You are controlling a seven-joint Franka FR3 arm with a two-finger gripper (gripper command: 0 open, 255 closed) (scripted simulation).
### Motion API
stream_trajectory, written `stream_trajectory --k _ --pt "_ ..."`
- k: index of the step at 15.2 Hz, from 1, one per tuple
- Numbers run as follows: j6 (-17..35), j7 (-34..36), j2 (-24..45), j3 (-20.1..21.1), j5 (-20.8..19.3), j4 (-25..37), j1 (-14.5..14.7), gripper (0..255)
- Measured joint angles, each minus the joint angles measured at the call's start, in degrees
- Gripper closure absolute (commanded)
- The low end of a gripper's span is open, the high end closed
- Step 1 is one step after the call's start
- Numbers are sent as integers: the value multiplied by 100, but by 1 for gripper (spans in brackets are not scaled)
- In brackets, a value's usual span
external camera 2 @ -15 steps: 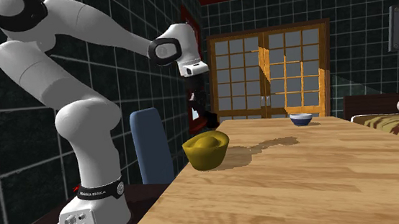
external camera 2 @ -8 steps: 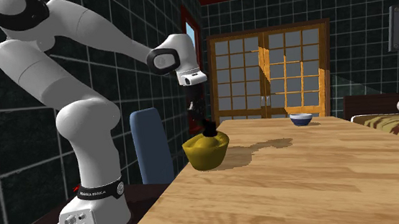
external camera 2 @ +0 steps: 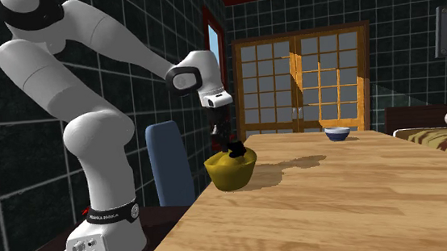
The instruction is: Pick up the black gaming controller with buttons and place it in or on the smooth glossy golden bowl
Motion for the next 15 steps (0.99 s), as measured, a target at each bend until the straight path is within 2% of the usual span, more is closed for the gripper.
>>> stream_trajectory --k 5,6,12,15 --pt "33 -13 28 2 5 -7 -4 255" --pt "33 -13 28 2 6 -7 -4 0" --pt "33 -13 28 2 5 -7 -4 0" --pt "-523 40 -407 -166 -165 120 -51 0"
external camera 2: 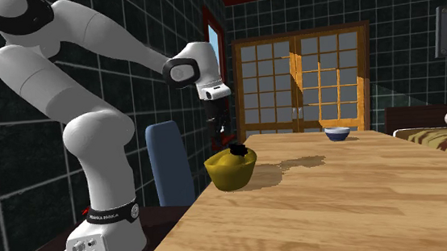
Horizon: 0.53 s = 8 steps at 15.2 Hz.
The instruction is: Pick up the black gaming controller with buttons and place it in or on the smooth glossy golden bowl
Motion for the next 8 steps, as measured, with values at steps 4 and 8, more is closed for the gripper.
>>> stream_trajectory --k 4,8 --pt "-444 49 -269 -123 -144 162 -49 0" --pt "-473 52 -279 -132 -156 177 -55 0"
